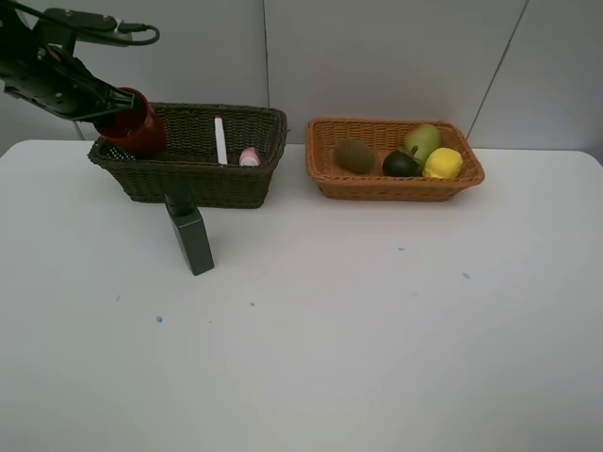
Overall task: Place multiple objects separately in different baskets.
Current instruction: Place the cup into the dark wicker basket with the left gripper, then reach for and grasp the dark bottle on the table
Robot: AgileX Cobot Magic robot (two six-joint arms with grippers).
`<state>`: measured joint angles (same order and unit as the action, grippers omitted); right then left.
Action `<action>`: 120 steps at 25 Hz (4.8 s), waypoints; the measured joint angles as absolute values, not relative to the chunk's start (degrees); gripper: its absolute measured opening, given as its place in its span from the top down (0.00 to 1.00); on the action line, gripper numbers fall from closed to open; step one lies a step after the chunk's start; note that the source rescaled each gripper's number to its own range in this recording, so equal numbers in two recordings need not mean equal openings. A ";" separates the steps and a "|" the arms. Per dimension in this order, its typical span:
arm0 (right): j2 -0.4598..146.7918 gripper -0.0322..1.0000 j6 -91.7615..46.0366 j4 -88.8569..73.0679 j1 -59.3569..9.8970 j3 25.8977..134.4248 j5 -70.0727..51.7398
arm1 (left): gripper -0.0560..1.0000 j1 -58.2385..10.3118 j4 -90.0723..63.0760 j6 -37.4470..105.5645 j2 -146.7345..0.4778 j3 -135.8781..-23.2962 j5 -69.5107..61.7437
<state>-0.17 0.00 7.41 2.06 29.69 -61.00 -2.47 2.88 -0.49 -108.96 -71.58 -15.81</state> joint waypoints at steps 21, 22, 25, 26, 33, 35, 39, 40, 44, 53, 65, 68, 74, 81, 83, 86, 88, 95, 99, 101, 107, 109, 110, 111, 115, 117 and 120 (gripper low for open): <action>-0.17 0.06 0.00 7.41 2.06 29.69 -61.00 | 0.93 -1.98 1.27 -0.79 -114.72 -71.64 -10.70; -0.17 0.06 0.00 7.41 2.06 29.69 -61.00 | 0.90 -1.98 0.75 -0.96 -114.72 -71.64 -10.75; -0.17 0.06 0.00 7.41 2.06 29.69 -61.00 | 0.59 -1.98 -0.85 -2.75 -114.72 -71.64 -10.10; -0.17 0.06 0.00 7.41 2.06 29.69 -61.00 | 0.42 -2.05 -1.28 -3.62 -114.72 -71.64 -9.40; -0.17 0.06 0.00 7.41 2.06 29.69 -61.00 | 0.01 -2.66 -1.67 -5.37 -114.72 -71.64 -5.80; -0.17 0.06 0.00 7.41 2.06 29.69 -61.00 | 0.00 -2.68 -1.67 -5.37 -114.72 -71.64 -5.80; -0.17 0.06 0.00 7.41 2.06 29.69 -61.00 | 0.00 -2.73 -1.67 -5.37 -114.72 -71.64 -5.80; -0.17 0.06 0.00 7.41 2.06 29.69 -61.00 | 0.00 -2.73 -1.67 -5.37 -114.72 -71.64 -5.80; -0.17 0.06 0.00 7.41 2.06 29.69 -61.00 | 0.00 -2.73 -1.67 -5.37 -114.72 -71.64 -5.86; -0.17 0.06 0.00 7.41 2.06 29.69 -61.00 | 0.00 -2.73 -1.67 -5.37 -110.11 -71.64 -8.73; -0.17 0.06 0.00 7.41 2.06 29.69 -61.00 | 0.00 -3.80 -2.06 -3.43 -93.99 -71.64 -27.49; -0.17 0.06 0.00 7.41 2.06 29.69 -61.00 | 0.00 -5.68 -2.06 -1.49 -89.45 -71.64 -32.83; -0.17 0.06 0.00 7.41 2.06 29.69 -61.00 | 0.00 -10.95 -2.31 2.60 -84.62 -71.64 -46.87; -0.17 0.06 0.00 7.41 2.06 29.69 -61.00 | 0.00 -16.69 -2.55 8.54 -84.10 -71.64 -57.79; -0.17 0.06 0.00 7.41 2.06 29.69 -61.00 | 0.00 -18.17 -2.60 10.58 -84.10 -71.64 -59.04; -0.17 0.06 0.00 7.41 2.06 29.69 -61.00 | 0.00 -19.97 -2.72 14.97 -84.10 -71.64 -59.63; -0.17 0.06 0.00 7.41 2.06 29.69 -61.00 | 0.00 -20.87 -2.72 18.86 -84.10 -71.64 -59.63; -0.17 0.06 0.00 7.41 2.06 29.69 -61.00 | 0.00 -21.48 -2.78 22.81 -84.10 -71.64 -59.58; -0.17 0.06 0.00 7.41 2.06 29.69 -61.00 | 0.00 -21.48 -4.03 16.00 -84.10 -71.64 -59.58; -0.17 0.06 0.00 7.41 2.06 29.69 -61.00 | 0.00 -21.48 -4.98 8.60 -84.10 -71.64 -59.52; -0.17 0.06 0.00 7.41 2.06 29.69 -61.00 | 0.00 -21.48 -8.17 -21.14 -88.26 -71.46 -59.27; -0.17 0.06 0.00 7.41 2.06 29.69 -61.00 | 0.00 -21.48 -8.92 -29.52 -90.78 -70.59 -58.84; -0.17 0.06 0.00 7.41 2.06 29.69 -61.00 | 0.00 -21.48 -9.43 -33.05 -92.10 -69.96 -58.22; -0.17 0.06 0.00 7.41 2.06 29.69 -61.00 | 0.00 -21.48 -10.14 -35.66 -93.39 -69.28 -57.57; -0.17 0.06 0.00 7.41 2.06 29.69 -61.00 | 0.00 -21.48 -12.64 -39.47 -96.49 -66.87 -52.62; -0.17 0.06 0.00 7.41 2.06 29.69 -61.00 | 0.00 -21.48 -13.28 -39.86 -96.84 -66.37 -50.40; -0.17 0.06 0.00 7.41 2.06 29.69 -61.00 | 0.00 -21.48 -13.09 -39.87 -96.84 -66.32 -48.36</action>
<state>-0.17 0.00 7.41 2.06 29.69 -61.00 -21.48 -13.09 -39.87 -96.84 -66.32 -48.36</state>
